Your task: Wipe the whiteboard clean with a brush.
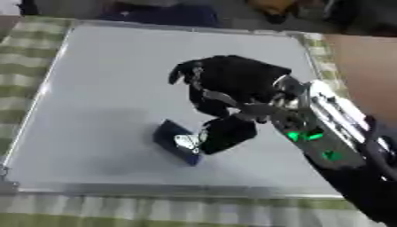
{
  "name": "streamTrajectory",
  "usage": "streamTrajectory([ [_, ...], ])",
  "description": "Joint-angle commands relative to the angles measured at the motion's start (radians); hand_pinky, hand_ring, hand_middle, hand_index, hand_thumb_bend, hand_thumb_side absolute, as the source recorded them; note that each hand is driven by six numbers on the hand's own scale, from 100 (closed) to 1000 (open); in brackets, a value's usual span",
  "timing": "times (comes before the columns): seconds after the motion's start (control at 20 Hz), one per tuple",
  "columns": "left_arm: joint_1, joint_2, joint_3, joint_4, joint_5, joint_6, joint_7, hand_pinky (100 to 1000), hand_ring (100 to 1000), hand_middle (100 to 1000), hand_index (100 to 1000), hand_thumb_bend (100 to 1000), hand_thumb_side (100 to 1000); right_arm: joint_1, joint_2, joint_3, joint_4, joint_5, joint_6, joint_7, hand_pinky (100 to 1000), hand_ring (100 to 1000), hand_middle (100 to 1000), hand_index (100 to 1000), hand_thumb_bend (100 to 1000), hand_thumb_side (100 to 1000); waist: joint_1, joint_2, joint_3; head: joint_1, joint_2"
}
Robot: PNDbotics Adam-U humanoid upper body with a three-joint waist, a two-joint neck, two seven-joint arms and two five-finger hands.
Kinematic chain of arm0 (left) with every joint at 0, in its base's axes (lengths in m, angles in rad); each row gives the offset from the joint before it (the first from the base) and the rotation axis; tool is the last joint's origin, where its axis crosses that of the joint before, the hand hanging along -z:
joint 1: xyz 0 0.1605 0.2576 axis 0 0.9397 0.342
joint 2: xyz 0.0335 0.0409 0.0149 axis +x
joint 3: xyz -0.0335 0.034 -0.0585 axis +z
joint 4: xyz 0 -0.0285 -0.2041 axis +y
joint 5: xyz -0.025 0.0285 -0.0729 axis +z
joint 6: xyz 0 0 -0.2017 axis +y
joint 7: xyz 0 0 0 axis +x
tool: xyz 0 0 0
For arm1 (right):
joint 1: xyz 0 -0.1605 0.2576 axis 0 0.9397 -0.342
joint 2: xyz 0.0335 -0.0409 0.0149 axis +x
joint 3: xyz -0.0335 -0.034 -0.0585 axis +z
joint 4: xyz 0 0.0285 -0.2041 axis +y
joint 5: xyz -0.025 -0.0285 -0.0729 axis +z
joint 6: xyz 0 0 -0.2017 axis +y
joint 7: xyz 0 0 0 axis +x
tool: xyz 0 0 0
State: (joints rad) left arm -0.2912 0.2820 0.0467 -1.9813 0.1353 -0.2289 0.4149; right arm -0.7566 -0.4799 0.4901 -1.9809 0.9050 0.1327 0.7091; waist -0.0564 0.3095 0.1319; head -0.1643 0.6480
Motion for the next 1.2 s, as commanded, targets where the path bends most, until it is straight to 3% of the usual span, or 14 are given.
streamTrajectory([
  [0.05,-0.011,0.016,-0.001,-0.019,0.0,-0.001,-0.002,643,772,740,825,315,1000,-0.011,-0.021,-0.017,-0.019,-0.005,0.001,-0.012,654,812,843,100,301,893,0.008,-0.015,0.001,0.003,-0.003],
  [0.6,-0.013,0.017,-0.002,-0.019,0.001,-0.001,-0.004,643,772,741,825,314,1000,-0.011,-0.024,-0.019,-0.019,-0.004,0.001,-0.018,656,814,836,100,301,899,0.008,-0.012,0.001,-0.001,-0.005],
  [0.85,-0.015,0.017,-0.002,-0.019,0.001,-0.002,-0.005,643,773,741,825,315,1000,-0.01,-0.018,-0.011,-0.019,0.028,0.019,0.002,661,818,772,100,371,961,0.007,-0.01,-0.003,-0.003,-0.002],
  [1.05,-0.018,0.018,-0.003,-0.019,0.002,-0.002,-0.006,643,773,741,825,315,1000,-0.007,-0.006,-0.002,-0.012,0.041,0.023,0.029,642,795,763,100,384,885,0.004,-0.008,-0.003,-0.005,-0.002],
  [1.2,-0.018,0.018,-0.003,-0.019,0.002,-0.002,-0.006,644,773,741,825,314,1000,-0.002,0.004,0.001,0.007,0.038,0.029,0.039,638,788,772,100,372,889,0.002,-0.007,0.001,-0.005,-0.002],
])
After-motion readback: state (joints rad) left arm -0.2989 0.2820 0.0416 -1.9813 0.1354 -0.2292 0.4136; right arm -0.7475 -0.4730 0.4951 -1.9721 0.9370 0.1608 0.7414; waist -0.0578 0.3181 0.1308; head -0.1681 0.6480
